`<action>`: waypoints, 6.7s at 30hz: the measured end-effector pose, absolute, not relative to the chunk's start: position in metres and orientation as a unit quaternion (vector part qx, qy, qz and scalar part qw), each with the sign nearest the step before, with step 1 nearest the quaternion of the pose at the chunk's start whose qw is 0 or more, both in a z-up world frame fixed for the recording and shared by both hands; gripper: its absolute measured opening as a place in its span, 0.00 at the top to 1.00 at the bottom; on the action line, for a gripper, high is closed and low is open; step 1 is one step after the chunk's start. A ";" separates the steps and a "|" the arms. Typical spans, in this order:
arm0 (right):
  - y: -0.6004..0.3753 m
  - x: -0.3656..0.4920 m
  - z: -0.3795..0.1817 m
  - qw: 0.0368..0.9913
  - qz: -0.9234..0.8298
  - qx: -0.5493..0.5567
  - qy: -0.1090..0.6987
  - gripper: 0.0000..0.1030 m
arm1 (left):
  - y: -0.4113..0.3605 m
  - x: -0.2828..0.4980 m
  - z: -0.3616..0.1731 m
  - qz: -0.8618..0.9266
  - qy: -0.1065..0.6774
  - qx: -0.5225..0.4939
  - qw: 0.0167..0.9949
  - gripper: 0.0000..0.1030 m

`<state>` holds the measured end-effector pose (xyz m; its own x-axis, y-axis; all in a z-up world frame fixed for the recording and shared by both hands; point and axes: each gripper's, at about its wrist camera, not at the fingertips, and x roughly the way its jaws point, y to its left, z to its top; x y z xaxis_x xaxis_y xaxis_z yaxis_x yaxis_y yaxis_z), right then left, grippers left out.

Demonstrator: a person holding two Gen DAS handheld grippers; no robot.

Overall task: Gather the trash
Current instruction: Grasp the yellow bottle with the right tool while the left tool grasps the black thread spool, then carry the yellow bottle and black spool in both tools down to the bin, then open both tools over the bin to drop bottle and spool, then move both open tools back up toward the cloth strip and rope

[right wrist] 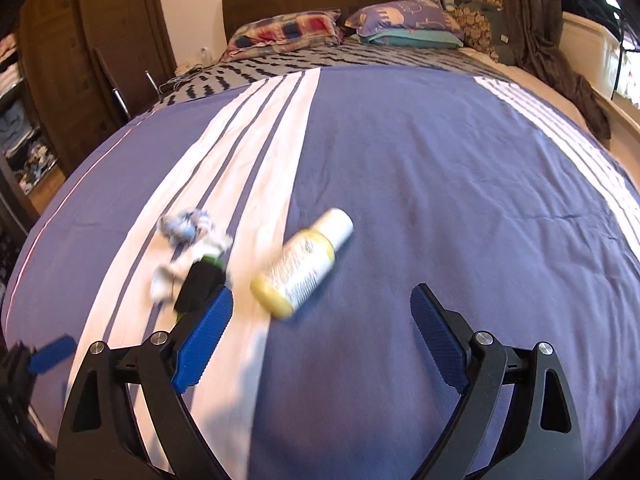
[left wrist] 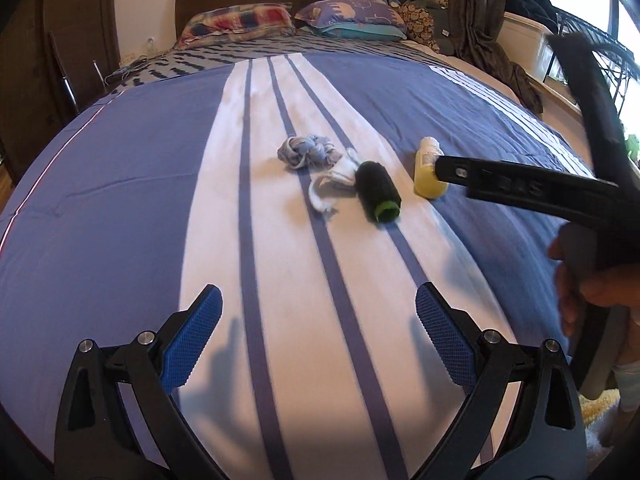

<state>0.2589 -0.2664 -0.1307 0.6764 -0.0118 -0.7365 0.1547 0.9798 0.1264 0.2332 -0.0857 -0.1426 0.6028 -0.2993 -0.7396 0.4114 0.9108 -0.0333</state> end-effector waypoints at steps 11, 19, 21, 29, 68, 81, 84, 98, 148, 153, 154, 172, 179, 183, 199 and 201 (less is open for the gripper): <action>-0.273 0.299 -0.150 0.891 -0.035 0.104 0.440 0.54 | -0.114 0.261 -0.147 -0.227 0.404 0.055 0.885 0.12; -0.296 0.292 -0.144 0.900 -0.052 0.079 0.426 0.66 | -0.141 0.287 -0.156 -0.256 0.422 0.039 0.869 0.47; -0.301 0.286 -0.142 0.902 -0.048 0.081 0.422 0.66 | -0.144 0.293 -0.157 -0.253 0.423 0.039 0.869 0.47; -0.300 0.255 -0.137 0.909 -0.036 0.074 0.408 0.67 | -0.148 0.309 -0.157 -0.252 0.432 0.027 0.866 0.76; -0.250 -0.025 -0.120 0.923 -0.028 0.049 0.381 0.68 | -0.086 0.024 -0.134 -0.265 0.369 0.061 0.889 0.76; -0.241 -0.070 -0.161 0.909 -0.028 0.040 0.414 0.68 | -0.072 -0.023 -0.182 -0.264 0.401 0.067 0.874 0.76; -0.237 -0.078 -0.178 0.902 -0.023 0.040 0.429 0.68 | -0.071 -0.028 -0.198 -0.261 0.412 0.068 0.870 0.76; -0.224 -0.065 -0.270 0.851 0.014 0.078 0.520 0.68 | -0.065 -0.028 -0.295 -0.245 0.508 0.068 0.823 0.76; -0.231 -0.031 -0.195 0.915 -0.045 0.044 0.399 0.12 | -0.036 0.013 -0.206 -0.215 0.445 0.047 0.868 0.12; -0.233 -0.015 -0.154 0.930 -0.033 0.048 0.362 0.12 | -0.028 0.032 -0.163 -0.204 0.404 0.049 0.890 0.11; -0.232 -0.012 -0.149 0.932 -0.033 0.046 0.357 0.12 | -0.027 0.035 -0.157 -0.202 0.398 0.049 0.893 0.10; -0.237 0.081 -0.088 0.948 -0.027 0.031 0.315 0.11 | -0.017 0.129 -0.108 -0.169 0.351 0.042 0.920 0.08; -0.244 0.131 -0.095 0.943 -0.036 0.036 0.330 0.11 | -0.025 0.169 -0.118 -0.170 0.362 0.044 0.915 0.08; -0.249 0.161 -0.103 0.937 -0.044 0.041 0.345 0.11 | -0.038 0.197 -0.126 -0.178 0.374 0.049 0.909 0.08; -0.274 0.235 -0.112 0.930 -0.058 0.050 0.360 0.11 | -0.095 0.306 -0.146 -0.212 0.397 0.057 0.891 0.45; -0.275 0.239 -0.112 0.929 -0.057 0.050 0.362 0.11 | -0.102 0.313 -0.149 -0.219 0.404 0.062 0.886 0.52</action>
<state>0.2386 -0.2745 -0.1123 0.7314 -0.0705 -0.6783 0.1423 0.9885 0.0507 0.3133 -0.1024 -0.1490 0.5782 -0.3382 -0.7425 0.4381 0.8964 -0.0671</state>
